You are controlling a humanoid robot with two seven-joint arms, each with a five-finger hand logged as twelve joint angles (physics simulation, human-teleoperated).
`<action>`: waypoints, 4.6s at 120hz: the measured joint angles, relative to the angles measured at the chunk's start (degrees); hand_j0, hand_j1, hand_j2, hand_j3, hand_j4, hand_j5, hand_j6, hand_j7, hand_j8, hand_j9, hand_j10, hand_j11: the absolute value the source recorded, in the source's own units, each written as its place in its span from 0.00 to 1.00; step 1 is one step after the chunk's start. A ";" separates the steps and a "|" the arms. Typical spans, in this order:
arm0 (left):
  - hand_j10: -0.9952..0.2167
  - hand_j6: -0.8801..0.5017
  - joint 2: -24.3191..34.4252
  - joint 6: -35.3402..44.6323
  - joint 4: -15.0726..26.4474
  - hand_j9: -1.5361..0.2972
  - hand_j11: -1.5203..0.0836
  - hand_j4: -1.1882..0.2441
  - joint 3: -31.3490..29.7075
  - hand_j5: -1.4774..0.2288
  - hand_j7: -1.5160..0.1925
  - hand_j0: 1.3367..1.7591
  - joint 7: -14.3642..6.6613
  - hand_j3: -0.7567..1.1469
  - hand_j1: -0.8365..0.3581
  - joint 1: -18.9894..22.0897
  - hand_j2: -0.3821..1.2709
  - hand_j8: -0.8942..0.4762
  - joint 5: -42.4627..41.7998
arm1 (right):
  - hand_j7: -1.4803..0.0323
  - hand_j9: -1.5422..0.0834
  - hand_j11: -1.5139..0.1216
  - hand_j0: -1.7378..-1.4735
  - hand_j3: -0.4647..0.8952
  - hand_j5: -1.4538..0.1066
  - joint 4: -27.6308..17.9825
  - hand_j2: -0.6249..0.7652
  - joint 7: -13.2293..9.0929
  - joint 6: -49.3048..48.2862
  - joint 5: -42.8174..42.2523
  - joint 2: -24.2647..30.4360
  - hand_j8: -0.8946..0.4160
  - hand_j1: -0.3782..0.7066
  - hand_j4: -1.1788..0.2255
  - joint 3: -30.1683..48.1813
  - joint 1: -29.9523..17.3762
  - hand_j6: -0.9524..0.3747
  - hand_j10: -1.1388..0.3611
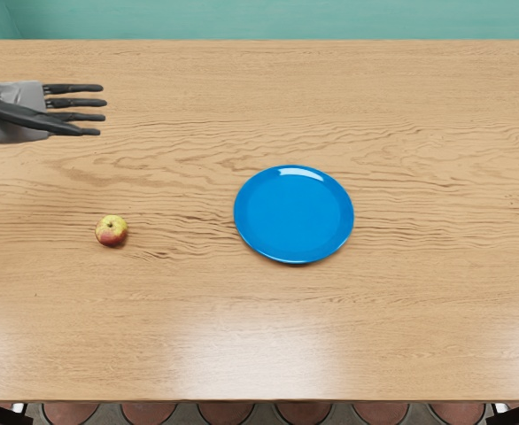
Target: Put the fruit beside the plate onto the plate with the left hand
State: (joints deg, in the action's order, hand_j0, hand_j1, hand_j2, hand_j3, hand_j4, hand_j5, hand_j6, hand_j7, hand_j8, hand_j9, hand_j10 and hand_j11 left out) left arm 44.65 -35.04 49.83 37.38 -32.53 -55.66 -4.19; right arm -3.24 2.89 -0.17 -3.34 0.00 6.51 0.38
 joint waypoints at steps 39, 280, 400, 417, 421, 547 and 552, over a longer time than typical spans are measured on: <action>0.62 0.46 2.56 0.00 7.44 0.66 0.75 0.66 -0.28 0.68 0.70 0.76 -0.06 0.40 0.75 0.65 0.26 0.48 5.13 | 0.95 0.92 0.90 0.30 0.34 0.90 0.02 0.44 -0.39 0.16 -0.06 0.00 0.65 0.07 0.81 -0.33 -2.82 0.69 0.73; 0.61 0.45 -6.41 61.87 47.37 0.66 0.74 0.65 -68.70 0.67 0.70 0.76 -2.47 0.40 0.74 -43.48 0.26 0.47 13.62 | 0.95 0.92 0.90 0.30 0.34 0.90 0.03 0.44 -0.43 0.17 -0.05 0.00 0.65 0.07 0.81 -0.36 -3.19 0.69 0.73; 0.61 0.45 -25.37 70.04 36.44 0.65 0.74 0.65 -81.25 0.67 0.69 0.76 -2.47 0.40 0.73 -38.81 0.26 0.46 18.14 | 0.95 0.92 0.90 0.30 0.34 0.90 0.04 0.44 -0.43 0.17 -0.06 0.00 0.65 0.07 0.81 -0.36 -3.19 0.69 0.73; 0.60 0.44 -26.27 70.05 35.38 0.65 0.73 0.64 -81.19 0.66 0.68 0.76 -2.47 0.40 0.72 -38.22 0.26 0.46 18.10 | 0.95 0.92 0.90 0.30 0.34 0.90 0.02 0.44 -0.43 0.17 -0.06 0.00 0.65 0.07 0.81 -0.36 -3.19 0.69 0.73; 0.59 0.43 -26.36 70.04 35.19 0.64 0.72 0.63 -81.12 0.65 0.68 0.76 -2.47 0.40 0.71 -38.21 0.27 0.45 18.09 | 0.95 0.92 0.90 0.30 0.34 0.90 0.02 0.44 -0.43 0.17 -0.06 0.00 0.65 0.07 0.81 -0.36 -3.19 0.69 0.73; 0.38 0.27 -27.34 70.05 33.73 0.46 0.51 0.45 -80.54 0.46 0.48 0.76 -2.48 0.40 0.48 -36.89 0.29 0.29 18.07 | 0.95 0.92 0.90 0.30 0.34 0.90 0.02 0.44 -0.43 0.17 -0.08 0.00 0.65 0.07 0.81 -0.36 -3.19 0.69 0.73; 0.37 0.25 -27.33 70.05 33.73 0.45 0.50 0.44 -80.53 0.45 0.47 0.76 -2.48 0.40 0.48 -36.89 0.29 0.30 18.09 | 0.95 0.92 0.90 0.30 0.34 0.90 0.02 0.44 -0.43 0.17 -0.07 0.00 0.65 0.07 0.81 -0.36 -3.19 0.69 0.73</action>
State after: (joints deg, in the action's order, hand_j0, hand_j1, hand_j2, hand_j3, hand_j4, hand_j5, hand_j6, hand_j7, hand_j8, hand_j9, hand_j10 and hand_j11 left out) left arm 17.31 35.01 83.56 -43.15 -35.01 -92.55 13.91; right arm -3.23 2.46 0.00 -3.41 0.00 6.15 -2.81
